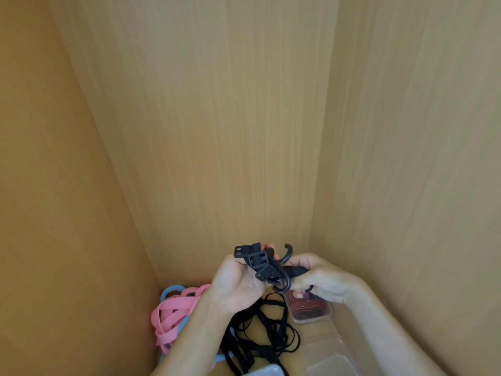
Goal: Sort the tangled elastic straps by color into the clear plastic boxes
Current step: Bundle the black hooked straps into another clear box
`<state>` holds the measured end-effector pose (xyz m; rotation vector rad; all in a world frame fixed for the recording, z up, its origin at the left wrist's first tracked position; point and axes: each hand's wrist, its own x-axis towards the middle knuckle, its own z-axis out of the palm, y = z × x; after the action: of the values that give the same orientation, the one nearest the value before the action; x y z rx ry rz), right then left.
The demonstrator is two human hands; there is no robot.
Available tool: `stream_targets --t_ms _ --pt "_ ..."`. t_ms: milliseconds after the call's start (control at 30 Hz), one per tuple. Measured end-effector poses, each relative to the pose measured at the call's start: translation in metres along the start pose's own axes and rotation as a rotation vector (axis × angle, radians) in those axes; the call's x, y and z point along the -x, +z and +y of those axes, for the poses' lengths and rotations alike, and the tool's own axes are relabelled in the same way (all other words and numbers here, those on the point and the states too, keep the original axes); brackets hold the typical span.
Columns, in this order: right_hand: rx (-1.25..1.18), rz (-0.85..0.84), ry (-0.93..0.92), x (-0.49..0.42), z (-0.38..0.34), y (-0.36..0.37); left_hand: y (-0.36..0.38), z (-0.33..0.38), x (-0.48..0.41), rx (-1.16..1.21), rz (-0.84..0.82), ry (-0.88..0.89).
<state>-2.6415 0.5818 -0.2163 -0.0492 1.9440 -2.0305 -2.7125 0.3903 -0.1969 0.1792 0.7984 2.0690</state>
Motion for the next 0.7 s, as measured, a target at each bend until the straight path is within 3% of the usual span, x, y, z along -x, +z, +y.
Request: stream_targets --t_ms 167,300,400,534,700 --pt "-0.148 -0.117 -0.024 0.002 0.007 -0.006 -0.005 0.002 0.003 -0.456 -0.015 0.001" --pt "-0.077 -0.063 0.064 0.0 0.011 -0.007 -0.011 0.003 0.001 -0.767 -0.011 -0.04" --pt "0.121 0.037 0.132 0.003 0.01 -0.011 -0.018 0.002 -0.003 -0.92 0.02 -0.053" --pt "0.649 0.284 0.124 0.0 0.003 -0.005 -0.024 -0.009 -0.01 -1.273 0.081 -0.006" --pt "1.047 0.655 -0.113 -0.007 0.007 0.03 -0.034 -0.023 -0.023 -1.393 0.321 0.322"
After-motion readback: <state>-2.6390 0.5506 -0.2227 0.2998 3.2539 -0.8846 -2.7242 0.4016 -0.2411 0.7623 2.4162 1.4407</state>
